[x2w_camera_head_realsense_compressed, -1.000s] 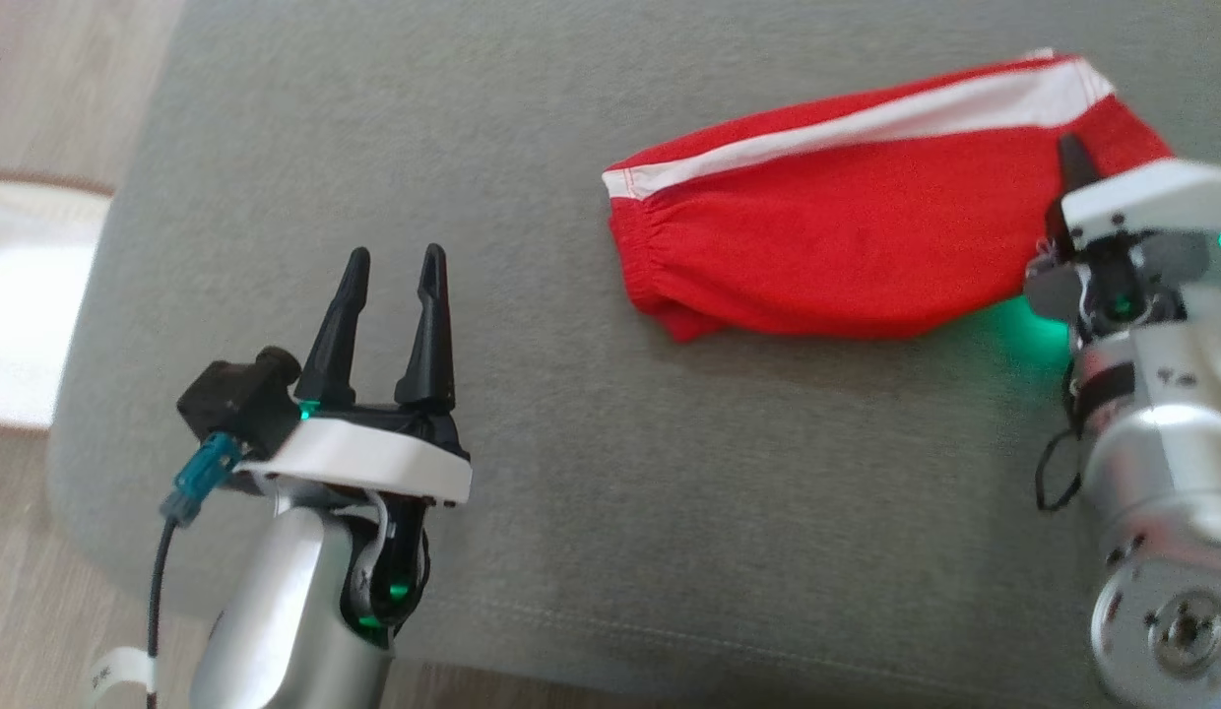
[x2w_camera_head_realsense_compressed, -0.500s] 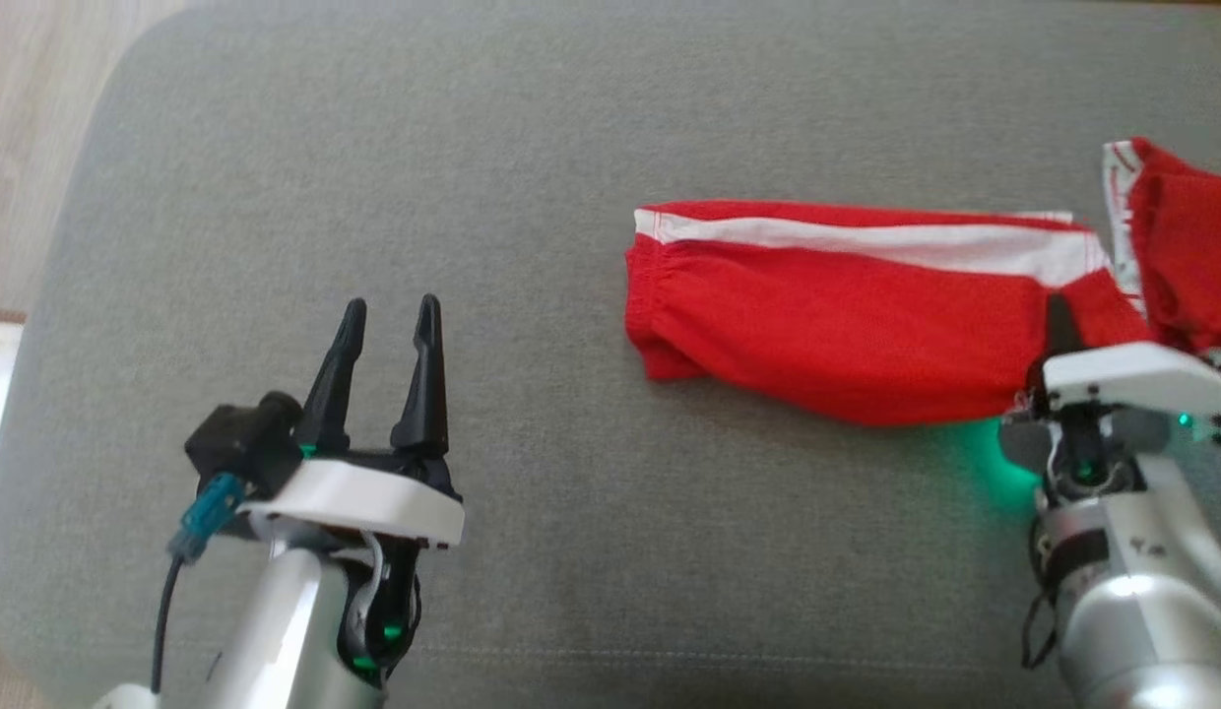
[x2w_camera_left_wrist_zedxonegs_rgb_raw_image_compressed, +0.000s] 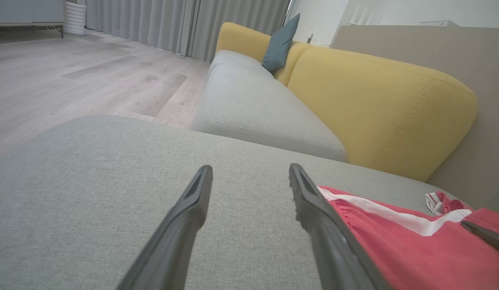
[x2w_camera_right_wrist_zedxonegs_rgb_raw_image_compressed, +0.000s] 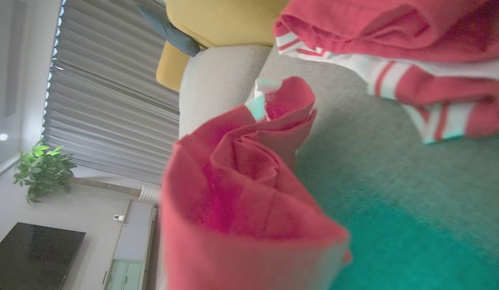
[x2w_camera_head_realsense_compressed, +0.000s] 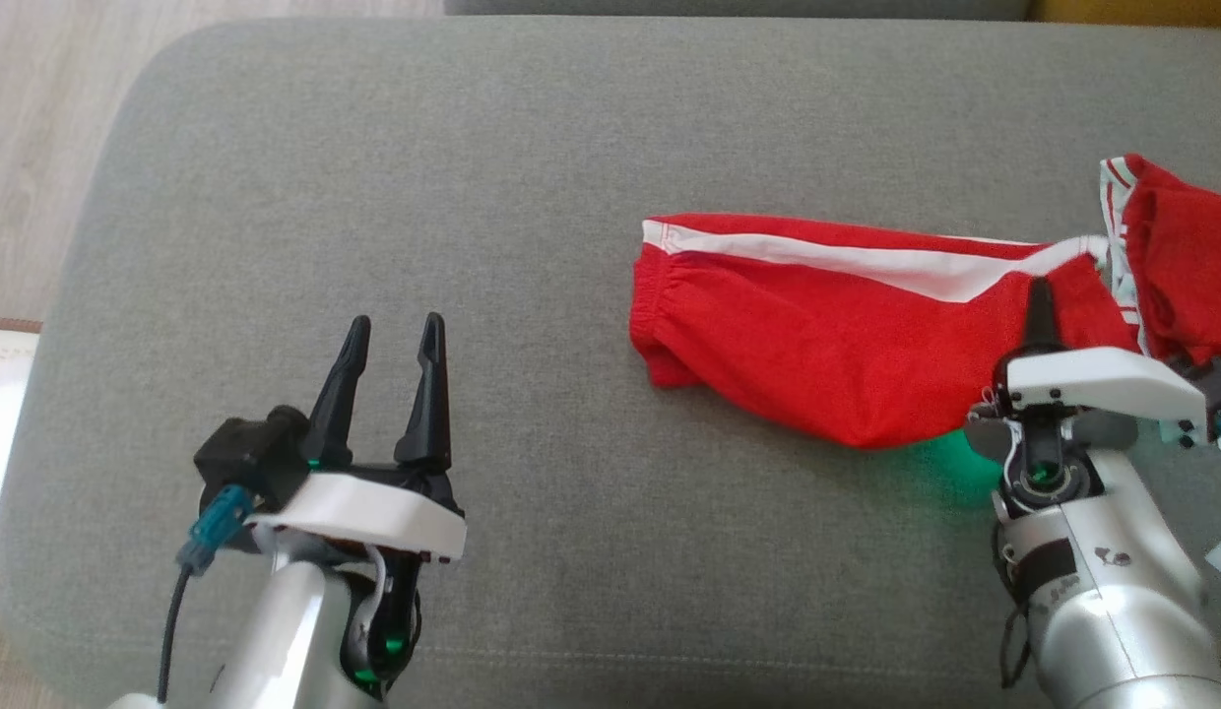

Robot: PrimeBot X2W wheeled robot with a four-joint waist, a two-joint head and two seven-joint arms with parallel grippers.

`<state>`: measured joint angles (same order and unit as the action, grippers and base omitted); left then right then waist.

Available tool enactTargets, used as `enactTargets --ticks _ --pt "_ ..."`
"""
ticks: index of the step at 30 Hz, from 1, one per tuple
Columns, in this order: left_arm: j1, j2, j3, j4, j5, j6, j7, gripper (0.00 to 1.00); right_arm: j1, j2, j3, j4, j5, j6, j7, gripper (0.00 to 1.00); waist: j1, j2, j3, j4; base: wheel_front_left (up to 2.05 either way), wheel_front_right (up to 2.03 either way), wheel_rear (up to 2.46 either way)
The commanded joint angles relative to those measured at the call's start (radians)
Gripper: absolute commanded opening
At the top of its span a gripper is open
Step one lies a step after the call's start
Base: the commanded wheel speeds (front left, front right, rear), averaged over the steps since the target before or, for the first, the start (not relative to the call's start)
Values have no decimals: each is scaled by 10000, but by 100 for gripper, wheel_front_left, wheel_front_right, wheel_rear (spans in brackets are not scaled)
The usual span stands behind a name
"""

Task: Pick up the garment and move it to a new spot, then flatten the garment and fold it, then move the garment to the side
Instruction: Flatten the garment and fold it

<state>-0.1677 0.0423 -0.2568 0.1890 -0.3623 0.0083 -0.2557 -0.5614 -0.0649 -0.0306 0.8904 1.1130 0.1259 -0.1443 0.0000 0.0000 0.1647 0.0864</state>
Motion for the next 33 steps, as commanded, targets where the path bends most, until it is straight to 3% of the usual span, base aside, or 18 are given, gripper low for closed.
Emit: enactTargets --ticks 1,20,33 --pt "-147 80 309 -301 60 -25 -61 100 -221 146 406 -491 133 48 -195 0 0 0 -55 62 0 0 0" --pt "32 79 150 -264 -120 74 -61 100 -81 146 3693 -1993 1068 48 -518 0 0 0 -346 1088 0 0 0" --pt "131 79 19 -216 -234 164 -61 100 -264 147 5971 -1509 1747 48 -870 0 0 0 -392 1850 0 0 0"
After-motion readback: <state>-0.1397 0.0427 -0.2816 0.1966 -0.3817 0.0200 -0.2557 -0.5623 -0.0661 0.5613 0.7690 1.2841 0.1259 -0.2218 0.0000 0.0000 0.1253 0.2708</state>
